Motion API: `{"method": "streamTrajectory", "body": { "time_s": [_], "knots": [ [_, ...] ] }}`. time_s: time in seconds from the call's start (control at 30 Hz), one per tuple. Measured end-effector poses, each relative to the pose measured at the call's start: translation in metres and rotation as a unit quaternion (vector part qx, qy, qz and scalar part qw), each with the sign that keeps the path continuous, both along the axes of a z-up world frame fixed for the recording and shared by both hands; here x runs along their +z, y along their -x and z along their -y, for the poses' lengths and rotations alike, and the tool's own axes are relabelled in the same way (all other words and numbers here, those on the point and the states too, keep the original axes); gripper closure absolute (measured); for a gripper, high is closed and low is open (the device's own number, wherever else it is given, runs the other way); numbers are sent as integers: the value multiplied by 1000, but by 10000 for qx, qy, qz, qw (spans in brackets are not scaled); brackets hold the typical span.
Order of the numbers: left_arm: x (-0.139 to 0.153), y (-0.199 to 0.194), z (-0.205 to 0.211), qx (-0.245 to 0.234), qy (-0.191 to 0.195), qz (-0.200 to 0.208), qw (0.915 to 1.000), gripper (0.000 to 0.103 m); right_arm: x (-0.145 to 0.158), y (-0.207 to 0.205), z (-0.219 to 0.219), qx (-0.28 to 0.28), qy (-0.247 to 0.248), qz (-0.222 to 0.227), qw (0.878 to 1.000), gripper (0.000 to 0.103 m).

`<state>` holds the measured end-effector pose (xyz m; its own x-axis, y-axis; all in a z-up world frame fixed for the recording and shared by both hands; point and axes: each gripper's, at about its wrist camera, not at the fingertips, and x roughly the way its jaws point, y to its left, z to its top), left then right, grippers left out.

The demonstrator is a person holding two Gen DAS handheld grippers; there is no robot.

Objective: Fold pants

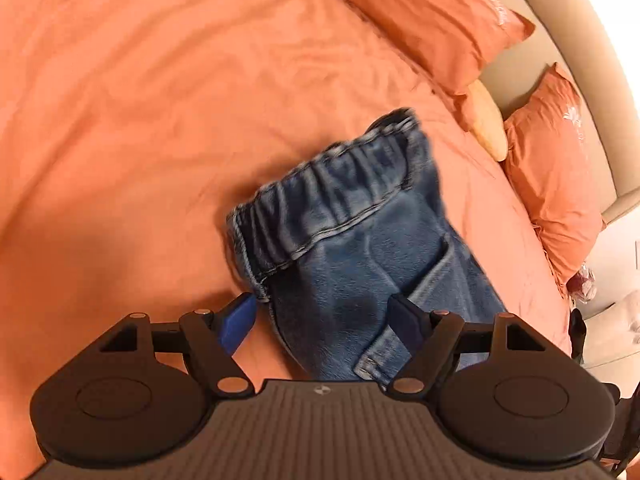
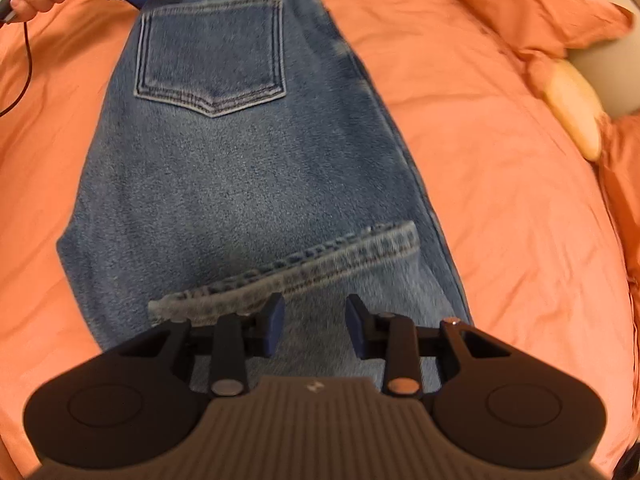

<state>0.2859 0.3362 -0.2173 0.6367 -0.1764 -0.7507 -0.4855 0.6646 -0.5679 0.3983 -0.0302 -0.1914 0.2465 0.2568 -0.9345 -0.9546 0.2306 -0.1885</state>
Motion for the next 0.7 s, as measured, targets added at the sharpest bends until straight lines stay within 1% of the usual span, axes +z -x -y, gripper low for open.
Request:
{"method": "streamTrajectory", "body": {
  "time_s": [0.07, 0.13, 0.23, 0.27, 0.3, 0.4, 0.47, 0.53, 0.57, 0.63, 0.7],
  "knots": [
    [-10, -2, -1, 17, 138, 16, 9999, 16, -9, -7, -6, 83, 207, -123, 9997, 73],
    [-18, -5, -4, 56, 281, 114, 9995, 16, -16, -12, -9, 170, 306, -252, 9991, 73],
    [-28, -11, -5, 134, 319, 285, 9990, 12, -23, -18, -13, 278, 429, -459, 9976, 72],
    [-29, -12, -4, 149, 300, 351, 9988, 13, -25, -20, -15, 325, 482, -501, 9971, 72],
    [-31, -13, -3, 165, 273, 400, 9987, 14, -28, -20, -16, 362, 532, -525, 9965, 72],
    [-28, -11, 1, 252, 88, 431, 9987, 26, -34, -21, -22, 409, 673, -549, 9954, 71],
    [-23, -3, 3, 399, 66, 537, 9977, 39, -34, -24, -24, 374, 679, -596, 9952, 71],
    [-14, 1, 7, 429, -31, 648, 9970, 42, -33, -26, -21, 286, 601, -635, 9958, 71],
    [-6, 0, 12, 388, -184, 710, 9966, 44, -33, -28, -19, 243, 554, -641, 9961, 71],
    [16, -1, 24, 234, -540, 907, 9941, 45, -33, -29, -15, 148, 469, -643, 9967, 71],
    [42, -1, 37, 51, -768, 1164, 9902, 47, -34, -29, -11, 90, 399, -626, 9972, 71]
  ]
}}
